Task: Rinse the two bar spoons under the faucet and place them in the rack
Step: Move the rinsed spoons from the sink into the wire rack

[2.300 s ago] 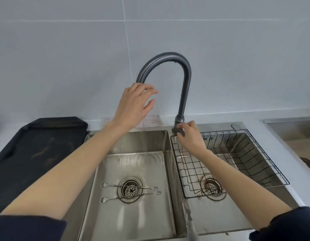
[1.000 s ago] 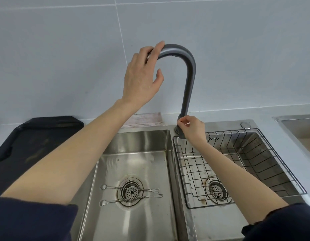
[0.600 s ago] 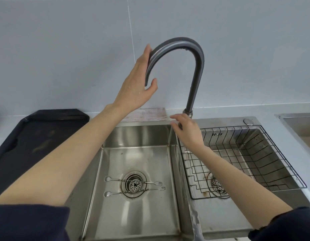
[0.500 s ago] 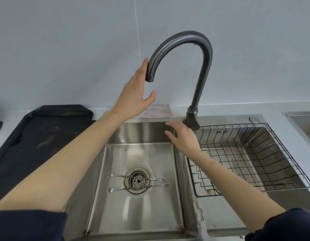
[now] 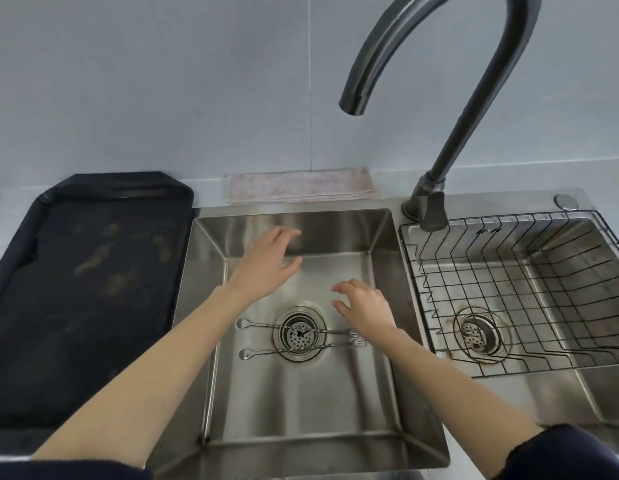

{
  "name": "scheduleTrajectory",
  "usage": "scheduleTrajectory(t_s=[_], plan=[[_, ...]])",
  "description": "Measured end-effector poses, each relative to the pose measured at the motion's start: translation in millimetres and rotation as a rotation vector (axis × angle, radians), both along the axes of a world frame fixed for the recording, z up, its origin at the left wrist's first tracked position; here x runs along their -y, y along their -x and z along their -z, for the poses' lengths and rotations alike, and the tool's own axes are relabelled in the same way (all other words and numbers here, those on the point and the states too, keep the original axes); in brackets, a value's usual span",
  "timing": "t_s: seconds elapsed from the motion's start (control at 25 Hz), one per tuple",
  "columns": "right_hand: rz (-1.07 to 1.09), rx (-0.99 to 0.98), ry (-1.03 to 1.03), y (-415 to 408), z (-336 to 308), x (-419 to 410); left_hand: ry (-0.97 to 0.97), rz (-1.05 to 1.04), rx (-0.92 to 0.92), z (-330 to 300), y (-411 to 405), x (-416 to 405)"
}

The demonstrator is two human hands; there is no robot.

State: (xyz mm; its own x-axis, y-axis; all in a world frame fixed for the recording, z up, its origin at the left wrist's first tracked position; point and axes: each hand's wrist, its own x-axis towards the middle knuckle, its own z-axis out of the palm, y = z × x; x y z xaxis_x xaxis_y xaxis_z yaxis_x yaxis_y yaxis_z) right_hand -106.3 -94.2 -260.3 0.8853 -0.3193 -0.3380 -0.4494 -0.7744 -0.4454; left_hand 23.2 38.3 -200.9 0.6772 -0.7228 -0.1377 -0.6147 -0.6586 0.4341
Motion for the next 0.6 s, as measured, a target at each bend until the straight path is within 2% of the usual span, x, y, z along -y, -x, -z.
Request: scheduleTrajectory(t_s=[0.28, 0.6], plan=[[-0.088, -0.227, -0.004, 1.6, 51.0, -18.2, -0.296, 0.028, -0.157, 95.9, 16.5, -37.1], [-0.159, -0.359, 0.011, 8.1, 91.1, -33.1, -0.434, 0.044, -0.264, 150.2, 41.2, -53.8]])
